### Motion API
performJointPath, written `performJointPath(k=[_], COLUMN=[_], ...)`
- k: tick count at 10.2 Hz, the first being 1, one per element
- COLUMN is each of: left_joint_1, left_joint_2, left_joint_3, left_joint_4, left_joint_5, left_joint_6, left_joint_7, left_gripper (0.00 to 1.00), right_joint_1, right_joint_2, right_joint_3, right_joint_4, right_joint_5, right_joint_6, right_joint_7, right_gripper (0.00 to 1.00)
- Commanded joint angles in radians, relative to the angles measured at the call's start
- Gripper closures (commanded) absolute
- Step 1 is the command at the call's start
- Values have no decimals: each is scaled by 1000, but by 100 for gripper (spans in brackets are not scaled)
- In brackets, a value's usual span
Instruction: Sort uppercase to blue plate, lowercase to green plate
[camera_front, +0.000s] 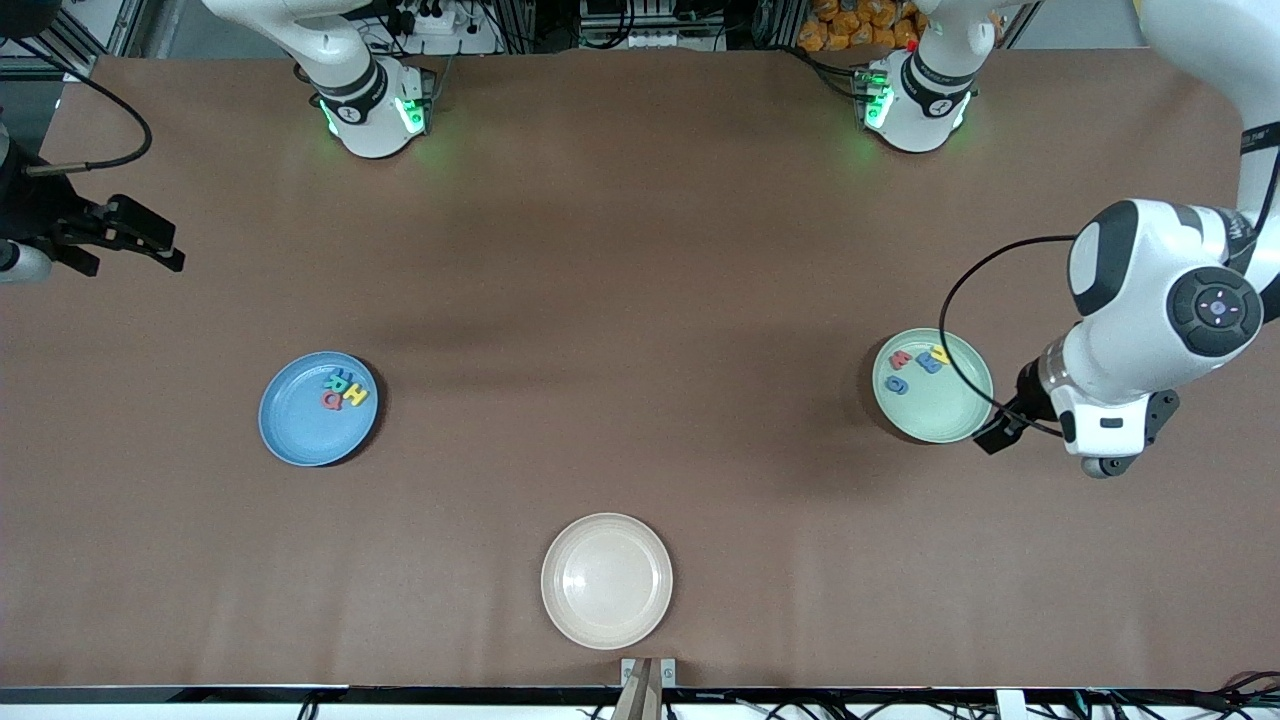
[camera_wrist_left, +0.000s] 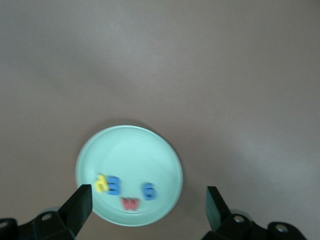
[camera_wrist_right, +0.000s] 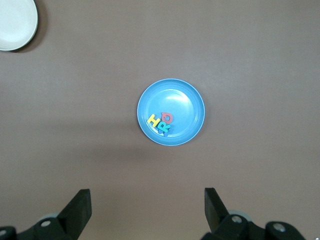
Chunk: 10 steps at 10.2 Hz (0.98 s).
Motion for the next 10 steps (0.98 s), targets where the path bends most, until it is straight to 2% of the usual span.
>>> performJointPath(k=[1,2,5,8,10], left_joint_1=[-170,-205,-212,-232,-238], left_joint_2=[-167,-214,-280,-343,-378], left_joint_3=[185,228,233,232,230], left_joint_4=[-184,-244,-317,-303,-277], left_joint_5=[-61,-68,-72,-94,-116], left_joint_6=[4,13,44,44,39], left_joint_7=[139,191,270,303,395], left_gripper=[0,0,0,0,0], right_joint_1=[-1,-1,-3,-1,-1], right_joint_2=[4,4,4,4,4], right_joint_3=[-2,-2,-2,0,-2], right_joint_4=[15,15,15,15,15], right_joint_5=[16,14,16,16,16], right_joint_6=[-9,-9,-7,-5,-5], right_joint_7=[-1,-1,-1,-1,-1], right_gripper=[0,0,0,0,0])
